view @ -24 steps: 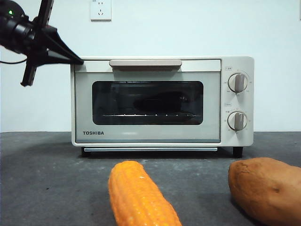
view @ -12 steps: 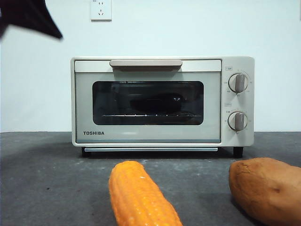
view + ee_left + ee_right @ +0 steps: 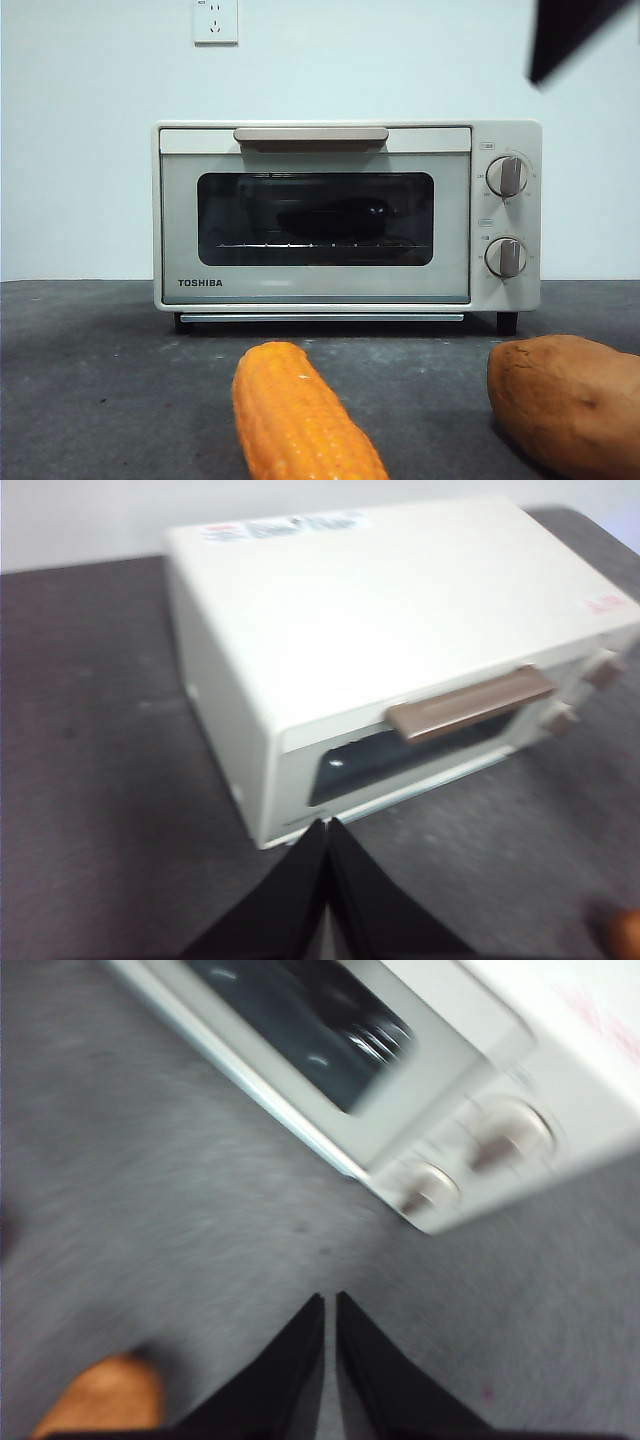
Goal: Take the eggplant from the table,put the eggplant in the oven
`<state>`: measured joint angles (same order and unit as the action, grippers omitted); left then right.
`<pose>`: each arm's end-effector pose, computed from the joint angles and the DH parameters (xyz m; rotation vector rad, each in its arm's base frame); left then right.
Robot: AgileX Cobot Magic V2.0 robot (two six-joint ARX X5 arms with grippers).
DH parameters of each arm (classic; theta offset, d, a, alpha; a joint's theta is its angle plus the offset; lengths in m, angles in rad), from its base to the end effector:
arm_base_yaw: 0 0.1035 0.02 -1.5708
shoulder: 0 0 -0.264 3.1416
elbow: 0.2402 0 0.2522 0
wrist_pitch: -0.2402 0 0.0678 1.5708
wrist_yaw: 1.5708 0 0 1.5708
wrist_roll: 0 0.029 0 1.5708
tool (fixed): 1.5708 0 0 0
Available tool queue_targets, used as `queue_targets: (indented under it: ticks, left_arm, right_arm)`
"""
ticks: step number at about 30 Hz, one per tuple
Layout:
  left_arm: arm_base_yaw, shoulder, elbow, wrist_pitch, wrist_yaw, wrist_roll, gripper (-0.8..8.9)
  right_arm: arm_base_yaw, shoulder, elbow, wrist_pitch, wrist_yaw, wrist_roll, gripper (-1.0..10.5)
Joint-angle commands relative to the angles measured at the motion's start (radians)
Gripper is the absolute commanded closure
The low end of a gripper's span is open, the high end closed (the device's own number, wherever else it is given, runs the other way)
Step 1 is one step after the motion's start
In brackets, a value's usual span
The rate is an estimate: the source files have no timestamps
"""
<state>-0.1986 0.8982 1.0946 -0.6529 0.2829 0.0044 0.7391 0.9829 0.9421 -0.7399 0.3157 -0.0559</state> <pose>0.1650 -0.0415 0.3745 -0.0152 0.4594 -0.4741 0.1454 0.1203 0.3060 -0.4487 0.6693 0.4212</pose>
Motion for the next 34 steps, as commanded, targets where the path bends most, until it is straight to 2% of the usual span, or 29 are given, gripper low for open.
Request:
queue_targets:
  ticks: [1,4,9,12,14,26,27,28,29,34]
  left_arm:
    - [-0.012,-0.093,-0.171,0.096,-0.068,-0.056,8.07]
    - [-0.018,-0.208,-0.363,0.187,-0.137,-0.093,8.07]
    - [-0.019,-0.356,-0.602,0.322,-0.183,-0.185,8.07]
    - [-0.019,-0.386,-0.642,0.307,-0.179,-0.289,8.07]
    - [-0.019,-0.387,-0.642,0.286,-0.179,-0.304,8.07]
    - [-0.021,-0.388,-0.642,0.280,-0.179,-0.301,8.07]
    - [-0.017,-0.422,-0.642,0.261,-0.189,-0.281,8.07]
    - [-0.010,-0.473,-0.643,0.246,-0.208,-0.200,8.07]
    - [-0.004,-0.529,-0.651,0.246,-0.209,-0.162,8.07]
    - [0.092,-0.834,-0.830,0.382,-0.228,-0.062,8.07]
  right_arm:
    - [-0.055,-0.098,-0.137,0.180,-0.002,0.110,9.4]
    - [-0.090,-0.218,-0.296,0.366,-0.002,0.158,9.4]
    - [-0.108,-0.426,-0.514,0.604,0.018,0.161,9.4]
    - [-0.108,-0.492,-0.575,0.629,0.026,0.161,9.4]
    - [-0.108,-0.522,-0.577,0.598,0.032,0.159,9.4]
    - [-0.108,-0.622,-0.576,0.662,0.036,0.160,9.4]
    - [-0.108,-0.621,-0.576,0.663,0.037,0.160,9.4]
    - [-0.108,-0.621,-0.576,0.663,0.036,0.160,9.4]
    - [-0.108,-0.621,-0.576,0.665,0.036,0.160,9.4]
    - [-0.108,-0.621,-0.576,0.665,0.036,0.160,9.4]
